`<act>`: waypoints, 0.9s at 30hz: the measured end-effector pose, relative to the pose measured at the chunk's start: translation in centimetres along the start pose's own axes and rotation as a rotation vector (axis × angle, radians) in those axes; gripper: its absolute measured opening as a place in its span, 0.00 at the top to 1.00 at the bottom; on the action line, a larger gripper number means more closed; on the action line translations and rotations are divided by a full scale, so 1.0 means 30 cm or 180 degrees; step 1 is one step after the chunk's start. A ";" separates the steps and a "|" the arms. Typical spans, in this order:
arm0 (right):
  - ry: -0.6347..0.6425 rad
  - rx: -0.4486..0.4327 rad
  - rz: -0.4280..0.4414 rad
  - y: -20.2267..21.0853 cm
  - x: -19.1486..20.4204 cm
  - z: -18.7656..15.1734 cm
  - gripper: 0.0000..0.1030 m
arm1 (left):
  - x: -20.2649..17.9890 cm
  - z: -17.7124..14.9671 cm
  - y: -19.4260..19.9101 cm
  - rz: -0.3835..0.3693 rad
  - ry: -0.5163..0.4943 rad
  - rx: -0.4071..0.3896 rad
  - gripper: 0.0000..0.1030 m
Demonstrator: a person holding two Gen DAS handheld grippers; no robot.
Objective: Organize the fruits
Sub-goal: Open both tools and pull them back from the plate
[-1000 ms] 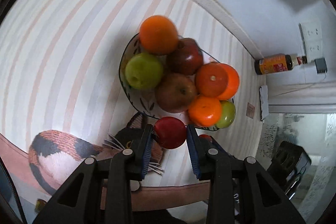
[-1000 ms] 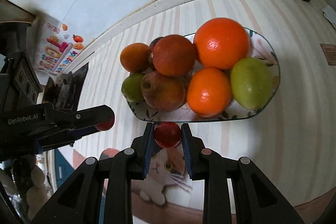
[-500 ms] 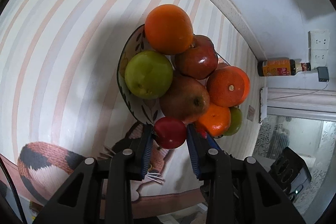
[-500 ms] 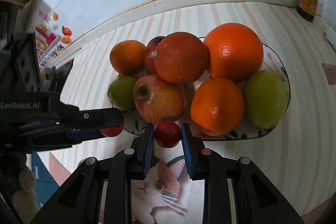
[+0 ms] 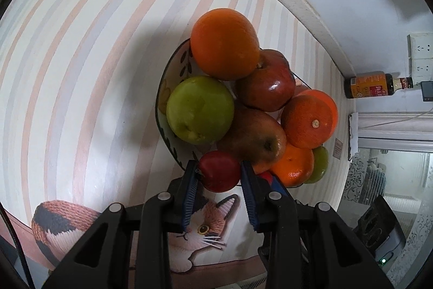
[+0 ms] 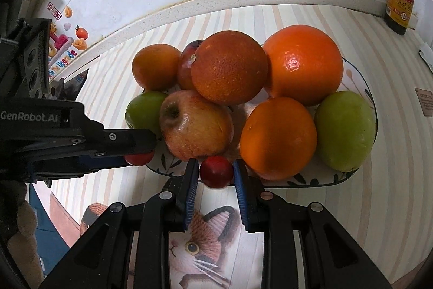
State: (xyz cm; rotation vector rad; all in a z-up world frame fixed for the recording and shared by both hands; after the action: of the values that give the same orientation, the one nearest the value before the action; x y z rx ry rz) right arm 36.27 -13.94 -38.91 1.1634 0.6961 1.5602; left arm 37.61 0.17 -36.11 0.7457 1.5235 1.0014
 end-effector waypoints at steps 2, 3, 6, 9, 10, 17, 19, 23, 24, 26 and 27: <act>0.0000 0.0006 0.0024 0.000 0.005 0.001 0.62 | 0.006 0.003 -0.001 -0.0003 0.0039 -0.0001 0.70; 0.0005 0.0011 0.0035 -0.001 0.011 0.002 0.60 | 0.010 0.002 0.000 0.0003 0.0063 0.0003 0.68; 0.0034 0.0027 0.0062 0.004 0.031 0.002 0.47 | 0.025 0.003 0.000 -0.0008 0.0165 0.0044 0.68; 0.0057 0.0000 0.0061 0.026 0.053 0.001 0.32 | 0.023 0.001 0.011 0.0027 0.0155 0.0058 0.67; 0.0055 -0.0004 0.0053 0.043 0.057 -0.002 0.25 | 0.019 -0.001 0.020 0.0055 0.0124 0.0051 0.65; -0.0285 0.0167 -0.0316 0.140 -0.033 -0.016 0.09 | -0.006 -0.051 0.121 0.0637 -0.0367 -0.0179 0.18; -0.0334 0.0238 -0.0451 0.158 -0.062 -0.024 0.08 | -0.006 -0.077 0.146 0.0918 -0.0549 -0.0265 0.14; -0.0393 0.0262 -0.0598 0.211 -0.093 -0.039 0.07 | -0.006 -0.129 0.184 0.1210 -0.0815 -0.0402 0.07; -0.0394 0.0230 -0.0618 0.233 -0.094 -0.041 0.07 | -0.008 -0.146 0.197 0.1245 -0.0876 -0.0441 0.07; -0.0394 0.0168 -0.0657 0.272 -0.092 -0.047 0.07 | -0.016 -0.169 0.217 0.1294 -0.0955 -0.0509 0.07; -0.0397 0.0139 -0.0665 0.297 -0.086 -0.051 0.07 | -0.024 -0.186 0.229 0.1298 -0.0991 -0.0540 0.07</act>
State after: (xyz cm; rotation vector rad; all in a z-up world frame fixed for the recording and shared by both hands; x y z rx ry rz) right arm 31.45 -18.94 -32.57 1.1700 0.7466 1.2931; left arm 31.84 1.47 -29.47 1.0610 1.0244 1.2310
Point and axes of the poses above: each gripper's, at about its wrist camera, not at the fingertips, and y roughly against the way its jaws point, x to its left, z to its top, the point moved 3 cm from there along -y, roughly the way its jaws point, and after that the axes turned 2 degrees about z, right-handed, at the moved point
